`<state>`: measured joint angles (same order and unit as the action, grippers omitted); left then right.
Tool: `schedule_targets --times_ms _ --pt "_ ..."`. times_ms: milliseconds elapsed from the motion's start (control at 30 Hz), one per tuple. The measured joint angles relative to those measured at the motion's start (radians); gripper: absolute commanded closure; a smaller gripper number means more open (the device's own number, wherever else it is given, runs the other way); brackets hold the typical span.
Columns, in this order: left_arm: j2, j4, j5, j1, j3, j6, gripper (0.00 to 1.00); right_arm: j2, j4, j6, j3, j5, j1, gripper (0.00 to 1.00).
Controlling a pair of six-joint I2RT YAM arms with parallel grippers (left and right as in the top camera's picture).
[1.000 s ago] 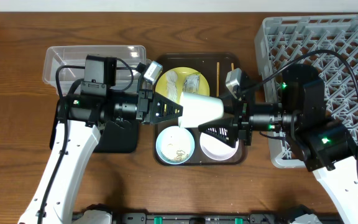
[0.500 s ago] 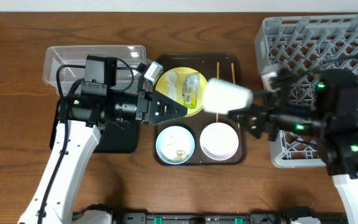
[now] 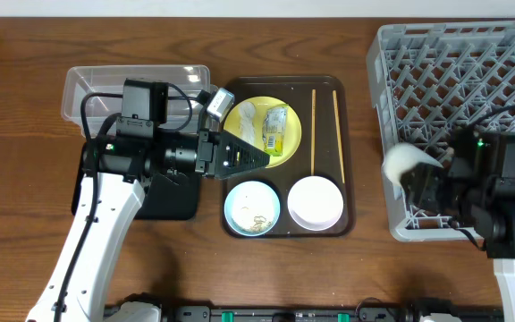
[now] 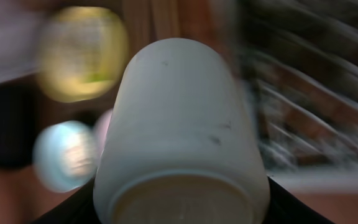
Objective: Sort waste into correct bins and load items into the dishwasher rack
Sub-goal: 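Carry the cup with the right gripper into the dish rack and release, then grasp the white tissue on the yellow plate with the left gripper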
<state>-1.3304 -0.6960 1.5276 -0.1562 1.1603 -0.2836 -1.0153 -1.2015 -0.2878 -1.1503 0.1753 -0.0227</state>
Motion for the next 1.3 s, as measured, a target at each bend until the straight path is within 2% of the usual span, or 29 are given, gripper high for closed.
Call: schedule_targets --times_ms 133,233,567,733,833,933,1033,1100,1300 --pt "0.0 0.0 -0.009 0.0 0.0 0.0 0.39 -0.059 -0.045 -0.071 0.0 -0.197 -0.031 0.4" --pt "0.0 0.0 -0.012 0.0 0.0 0.0 0.39 -0.117 -0.04 -0.096 0.0 -0.259 -0.061 0.4" --pt "0.0 0.0 -0.016 0.0 0.0 0.0 0.39 -0.319 0.037 -0.091 0.001 -0.239 -0.093 0.39" --pt "0.0 0.001 -0.02 0.0 0.0 0.0 0.39 -0.382 0.098 -0.084 0.001 -0.2 -0.093 0.28" --pt "0.0 0.0 -0.043 0.0 0.0 0.0 0.39 -0.392 0.12 -0.082 0.001 -0.172 -0.093 0.17" --pt "0.0 -0.006 -0.089 -0.004 0.0 0.0 0.39 -0.388 0.094 -0.079 0.0 -0.147 -0.093 0.16" --pt "0.0 -0.033 -0.187 -0.027 0.0 0.0 0.39 -0.356 0.084 -0.061 0.0 -0.083 -0.093 0.14" --pt "0.0 -0.066 -0.306 -0.062 0.0 0.0 0.4 -0.315 0.095 -0.036 -0.003 -0.014 -0.09 0.13" --pt "-0.003 -0.116 -0.839 -0.229 0.0 -0.052 0.4 -0.172 0.187 0.039 -0.017 0.248 -0.054 0.11"
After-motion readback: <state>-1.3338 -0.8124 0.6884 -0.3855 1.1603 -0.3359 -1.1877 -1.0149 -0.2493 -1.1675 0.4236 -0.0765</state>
